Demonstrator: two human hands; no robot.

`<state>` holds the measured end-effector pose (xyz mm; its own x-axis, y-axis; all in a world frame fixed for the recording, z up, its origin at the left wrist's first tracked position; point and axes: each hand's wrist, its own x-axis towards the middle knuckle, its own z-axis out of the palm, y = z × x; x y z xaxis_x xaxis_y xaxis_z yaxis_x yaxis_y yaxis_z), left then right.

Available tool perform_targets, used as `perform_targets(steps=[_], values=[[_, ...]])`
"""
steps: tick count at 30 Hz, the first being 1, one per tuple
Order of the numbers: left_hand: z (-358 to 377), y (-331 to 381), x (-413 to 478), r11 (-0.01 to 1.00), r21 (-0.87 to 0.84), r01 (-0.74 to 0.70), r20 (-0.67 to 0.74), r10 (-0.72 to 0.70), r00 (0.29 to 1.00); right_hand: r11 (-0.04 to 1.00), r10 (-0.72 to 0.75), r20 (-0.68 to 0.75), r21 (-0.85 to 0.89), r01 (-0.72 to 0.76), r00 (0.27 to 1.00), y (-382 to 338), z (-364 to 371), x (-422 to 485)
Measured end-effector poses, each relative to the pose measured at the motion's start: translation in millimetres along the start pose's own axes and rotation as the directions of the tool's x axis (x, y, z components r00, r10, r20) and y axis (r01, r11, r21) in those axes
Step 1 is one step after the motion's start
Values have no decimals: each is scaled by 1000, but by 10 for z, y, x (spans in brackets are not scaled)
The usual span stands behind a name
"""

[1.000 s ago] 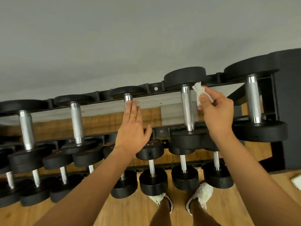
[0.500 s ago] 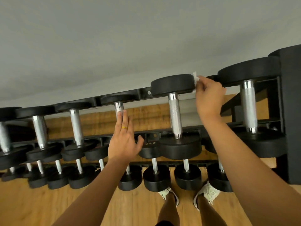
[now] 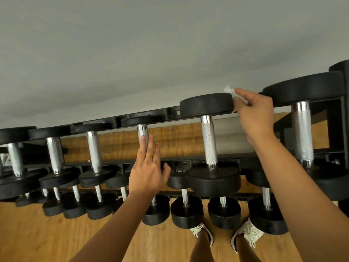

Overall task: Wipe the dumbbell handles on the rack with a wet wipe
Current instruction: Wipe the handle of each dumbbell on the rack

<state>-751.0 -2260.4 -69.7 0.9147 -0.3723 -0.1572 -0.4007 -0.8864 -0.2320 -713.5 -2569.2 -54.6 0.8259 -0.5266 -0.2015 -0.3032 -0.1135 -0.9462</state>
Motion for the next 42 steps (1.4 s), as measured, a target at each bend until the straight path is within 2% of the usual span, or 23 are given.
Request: perform_targets(steps=[11, 15, 19, 23, 26, 30, 35, 42], values=[[69, -25, -18, 999, -30, 19, -26, -19, 999, 1000, -15, -71, 14, 16, 997, 75, -45, -279], [68, -18, -16, 996, -82, 34, -35, -37, 999, 997, -73, -96, 0, 74, 993, -58, 18, -149], [55, -3, -20, 992, -114, 56, -50, -62, 997, 985, -155, -80, -90, 148, 985, -157, 50, -56], [53, -26, -37, 984, -159, 75, -47, -83, 995, 990, -129, -98, -65, 123, 987, -56, 7, -361], [62, -11, -33, 987, -148, 66, -53, -74, 996, 990, -133, -106, -66, 127, 985, -88, 0, -238], [65, -14, -33, 987, -145, 73, 4, -74, 997, 987, -149, -84, -78, 142, 985, -195, 19, -76], [9, 2, -25, 974, -167, 155, 61, -147, 987, 985, -152, -97, -95, 143, 984, -59, -26, -354], [-18, 26, -27, 962, -198, 190, 101, -172, 980, 978, -176, -64, -125, 167, 982, -232, 9, -84]])
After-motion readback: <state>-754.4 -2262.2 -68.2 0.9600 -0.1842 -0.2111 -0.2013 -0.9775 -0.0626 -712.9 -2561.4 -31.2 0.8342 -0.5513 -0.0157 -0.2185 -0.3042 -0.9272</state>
